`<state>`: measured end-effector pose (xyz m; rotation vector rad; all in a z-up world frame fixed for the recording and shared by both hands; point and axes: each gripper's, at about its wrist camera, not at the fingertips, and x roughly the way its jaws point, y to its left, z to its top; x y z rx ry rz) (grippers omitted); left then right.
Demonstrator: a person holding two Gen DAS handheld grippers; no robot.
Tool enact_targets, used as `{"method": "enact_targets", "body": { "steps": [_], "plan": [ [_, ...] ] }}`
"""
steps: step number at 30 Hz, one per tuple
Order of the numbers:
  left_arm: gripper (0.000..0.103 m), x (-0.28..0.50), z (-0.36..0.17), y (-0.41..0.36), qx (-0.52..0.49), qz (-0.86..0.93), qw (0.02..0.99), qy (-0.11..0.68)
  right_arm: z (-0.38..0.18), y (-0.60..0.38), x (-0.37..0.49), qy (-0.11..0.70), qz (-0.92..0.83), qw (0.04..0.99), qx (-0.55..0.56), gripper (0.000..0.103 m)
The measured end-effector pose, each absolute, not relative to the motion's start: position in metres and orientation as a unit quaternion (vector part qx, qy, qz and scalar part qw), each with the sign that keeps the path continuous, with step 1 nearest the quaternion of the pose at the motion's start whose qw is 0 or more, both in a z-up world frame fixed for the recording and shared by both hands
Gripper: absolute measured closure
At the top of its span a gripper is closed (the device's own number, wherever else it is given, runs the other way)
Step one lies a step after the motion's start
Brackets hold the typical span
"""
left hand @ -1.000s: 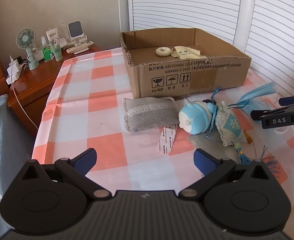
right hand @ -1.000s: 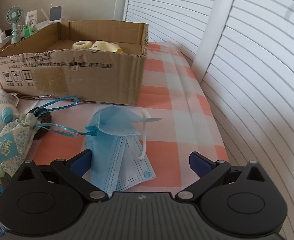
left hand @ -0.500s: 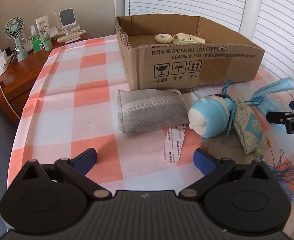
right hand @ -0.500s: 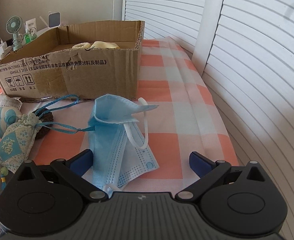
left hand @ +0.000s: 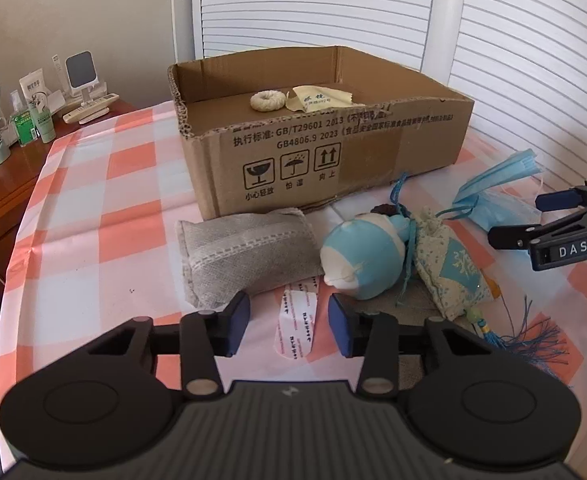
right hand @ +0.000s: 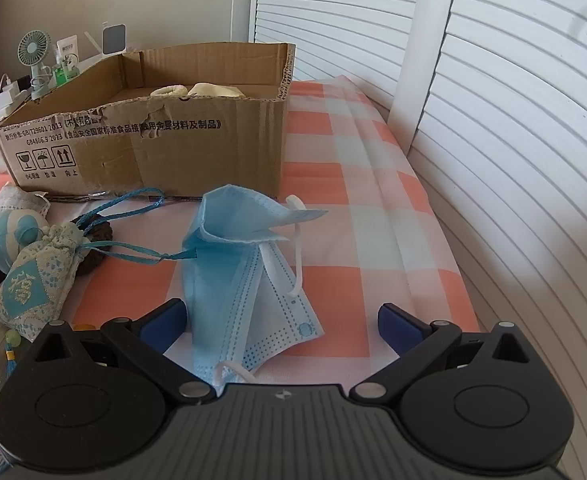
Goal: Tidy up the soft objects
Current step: 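Move the right gripper to the blue face mask while the left approaches the white label strip, then grasp the white label strip with the left gripper while the right gripper grasps the blue mask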
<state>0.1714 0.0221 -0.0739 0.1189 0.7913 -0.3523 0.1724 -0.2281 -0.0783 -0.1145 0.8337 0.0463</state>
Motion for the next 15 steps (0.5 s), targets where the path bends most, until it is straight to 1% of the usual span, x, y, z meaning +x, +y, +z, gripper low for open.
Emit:
{"method": "enact_targets", "body": {
  "steps": [4,5,15],
  "plan": [
    [0.084,0.172,-0.074,0.018,0.056,-0.175,0.906,0.382,-0.078,-0.228,0.170,0.405,0.024,0.912,-0.058,0.000],
    [0.086,0.171,-0.073,0.019,0.054,-0.176,0.906,0.382,-0.078,-0.228,0.170,0.405,0.024,0.912,-0.058,0.000],
    [0.086,0.147,-0.071,0.034,0.042,-0.167,0.902,0.395,-0.078,-0.227,0.164,0.404,0.026,0.912,-0.062,0.000]
  ]
}}
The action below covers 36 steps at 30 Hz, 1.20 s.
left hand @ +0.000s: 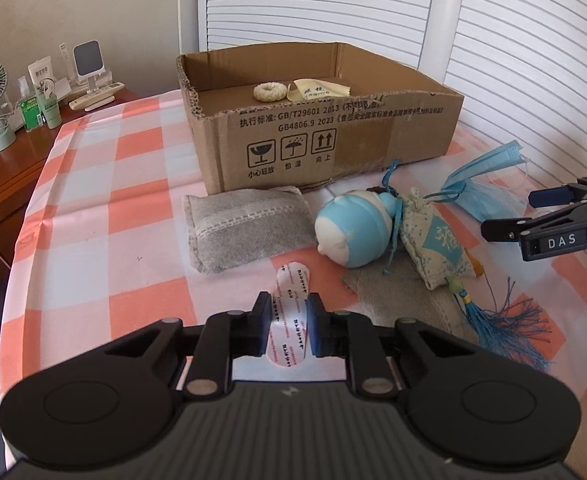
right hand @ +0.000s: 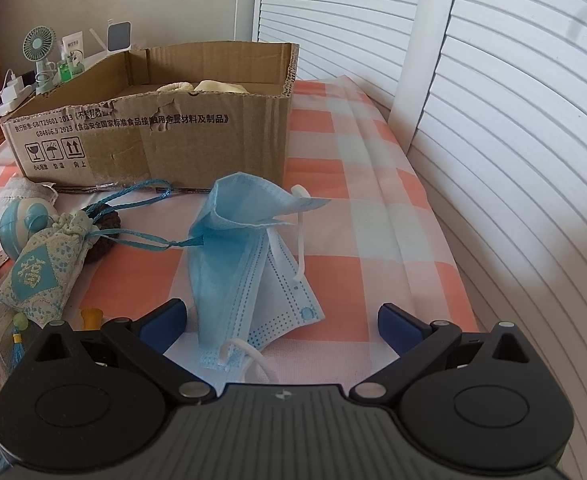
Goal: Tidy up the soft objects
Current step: 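Grasp the white label strip with the left gripper while the right gripper grasps the blue mask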
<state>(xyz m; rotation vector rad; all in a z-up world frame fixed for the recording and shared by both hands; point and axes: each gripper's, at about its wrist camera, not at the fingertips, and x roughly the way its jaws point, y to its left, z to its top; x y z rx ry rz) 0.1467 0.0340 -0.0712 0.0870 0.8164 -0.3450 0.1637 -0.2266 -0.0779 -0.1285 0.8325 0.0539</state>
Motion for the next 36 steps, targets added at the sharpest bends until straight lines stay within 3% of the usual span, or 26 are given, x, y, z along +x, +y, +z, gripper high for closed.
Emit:
{"method": "enact_targets", "body": {
  "steps": [13,26,32,36],
  "plan": [
    [0.085,0.134,-0.072,0.044,0.026,-0.150,0.906,0.394,-0.074,-0.221,0.158,0.387,0.050,0.918,-0.072,0.000],
    [0.085,0.135,-0.073,0.047,0.016,-0.153,0.907,0.391,-0.018,-0.190,0.155,0.289,0.164,0.935,-0.124,0.001],
    [0.085,0.135,-0.073,0.048,0.015,-0.154,0.907,0.390,-0.049,-0.185,0.172,0.341,0.171,0.913,-0.148,0.021],
    [0.085,0.135,-0.073,0.048,0.018,-0.156,0.908,0.389,-0.061,-0.196,0.171,0.356,0.159,0.910,-0.141,0.026]
  ]
}}
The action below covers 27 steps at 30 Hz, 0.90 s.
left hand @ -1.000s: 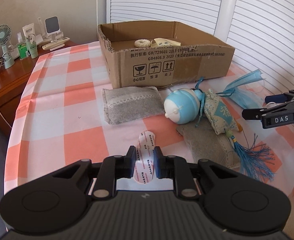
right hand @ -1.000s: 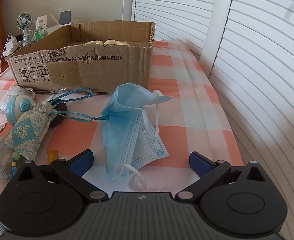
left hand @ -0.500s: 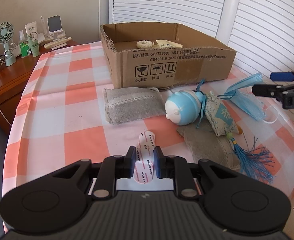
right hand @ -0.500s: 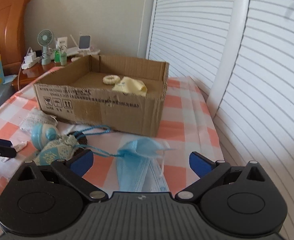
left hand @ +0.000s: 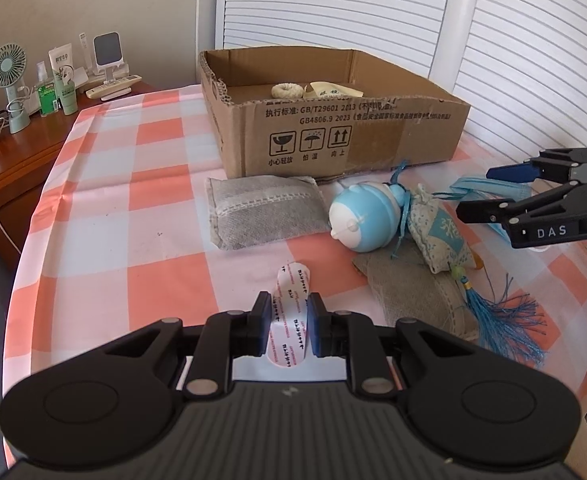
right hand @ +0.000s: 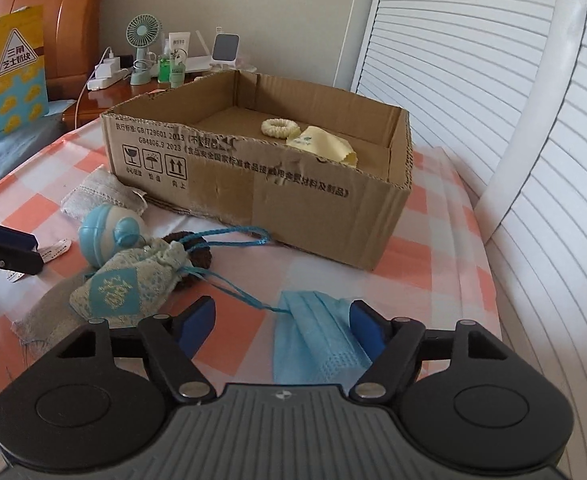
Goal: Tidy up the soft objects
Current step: 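Grasp the white label strip with the left gripper while the right gripper grasps the blue mask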
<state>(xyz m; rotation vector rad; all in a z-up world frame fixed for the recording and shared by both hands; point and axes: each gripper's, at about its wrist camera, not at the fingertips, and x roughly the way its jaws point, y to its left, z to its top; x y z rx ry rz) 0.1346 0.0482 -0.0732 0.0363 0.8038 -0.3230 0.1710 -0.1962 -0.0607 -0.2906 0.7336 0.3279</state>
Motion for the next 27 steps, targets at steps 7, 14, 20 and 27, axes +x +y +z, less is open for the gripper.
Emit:
{"method": "enact_targets", "body": {
  "steps": [7,14,20,27],
  "plan": [
    [0.085,0.135,-0.073,0.048,0.014,-0.155,0.908,0.390,-0.070,-0.203,0.169,0.367,0.143,0.906,-0.154,0.032],
    [0.085,0.134,-0.073,0.048,0.014,-0.153,0.908,0.390,-0.071,-0.213,0.170,0.365,0.121,0.910,-0.153,0.060],
    [0.084,0.133,-0.073,0.046,0.020,-0.148,0.909,0.389,-0.070,-0.219,0.170,0.361,0.100,0.915,-0.149,0.078],
    [0.086,0.133,-0.072,0.042,0.026,-0.141,0.909,0.392,-0.064,-0.219,0.167,0.353,0.103,0.919,-0.138,0.080]
  ]
}}
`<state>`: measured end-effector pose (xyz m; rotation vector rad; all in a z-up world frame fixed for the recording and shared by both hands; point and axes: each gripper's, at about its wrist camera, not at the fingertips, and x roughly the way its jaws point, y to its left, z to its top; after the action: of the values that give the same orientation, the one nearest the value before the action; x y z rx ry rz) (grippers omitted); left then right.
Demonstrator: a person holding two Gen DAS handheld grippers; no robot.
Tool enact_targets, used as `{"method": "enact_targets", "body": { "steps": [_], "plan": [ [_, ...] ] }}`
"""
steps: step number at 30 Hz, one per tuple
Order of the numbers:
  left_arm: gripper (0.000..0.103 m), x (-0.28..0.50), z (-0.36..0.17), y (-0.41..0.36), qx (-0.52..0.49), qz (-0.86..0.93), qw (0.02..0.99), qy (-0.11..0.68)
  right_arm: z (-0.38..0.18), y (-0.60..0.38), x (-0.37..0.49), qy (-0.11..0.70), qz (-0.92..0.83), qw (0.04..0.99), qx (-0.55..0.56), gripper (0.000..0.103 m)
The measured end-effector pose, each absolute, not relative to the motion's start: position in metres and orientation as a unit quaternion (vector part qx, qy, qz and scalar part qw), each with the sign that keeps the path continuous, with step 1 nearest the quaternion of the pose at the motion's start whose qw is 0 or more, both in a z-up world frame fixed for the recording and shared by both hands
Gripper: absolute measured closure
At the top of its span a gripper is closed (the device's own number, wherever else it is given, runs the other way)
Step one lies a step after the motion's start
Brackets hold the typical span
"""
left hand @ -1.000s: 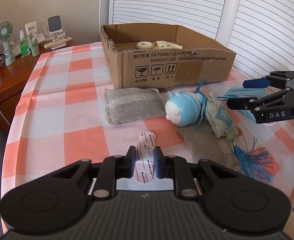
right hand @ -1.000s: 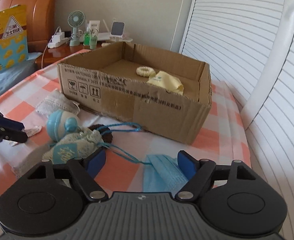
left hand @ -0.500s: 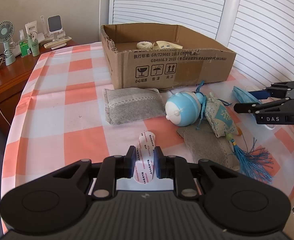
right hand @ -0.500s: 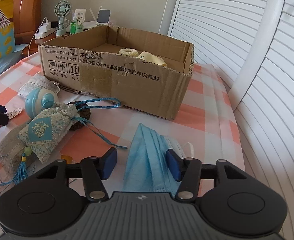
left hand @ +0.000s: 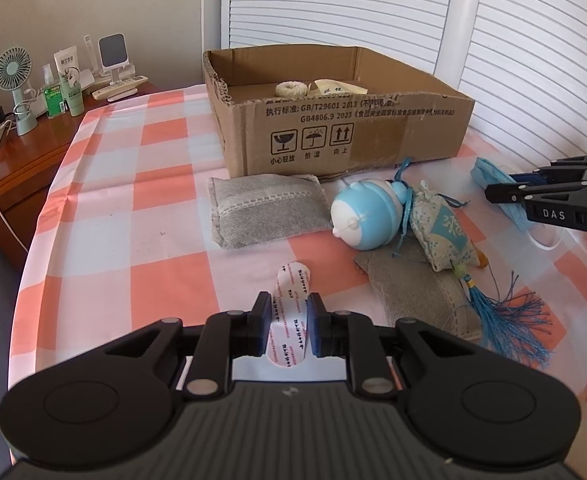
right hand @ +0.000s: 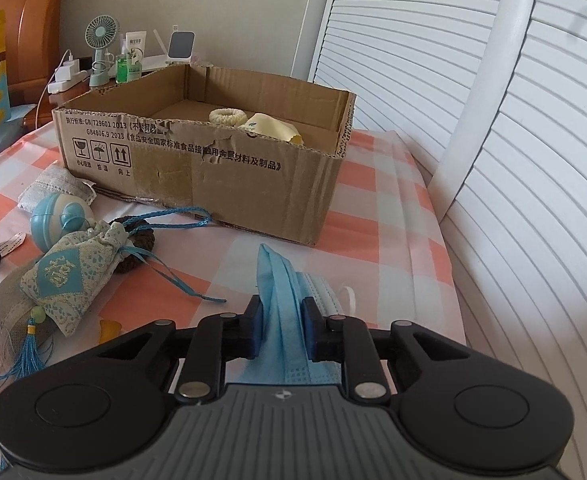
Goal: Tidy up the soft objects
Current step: 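Carry the strip and mask over the box and open both grippers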
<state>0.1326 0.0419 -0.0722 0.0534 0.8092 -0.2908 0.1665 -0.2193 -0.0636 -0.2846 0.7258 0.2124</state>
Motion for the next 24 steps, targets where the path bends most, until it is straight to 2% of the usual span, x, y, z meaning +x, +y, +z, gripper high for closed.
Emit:
{"method": "enact_targets", "body": {
  "steps": [12,24],
  "plan": [
    [0.086,0.125,-0.051,0.042,0.052,-0.174,0.901,0.394,-0.040,-0.218,0.151,0.338,0.128,0.922,-0.137,0.080],
    [0.086,0.138,0.006,0.044,0.074,-0.206,0.904,0.367,0.002,-0.210,0.137,0.308,0.169,0.923,-0.155,0.080]
  ]
}}
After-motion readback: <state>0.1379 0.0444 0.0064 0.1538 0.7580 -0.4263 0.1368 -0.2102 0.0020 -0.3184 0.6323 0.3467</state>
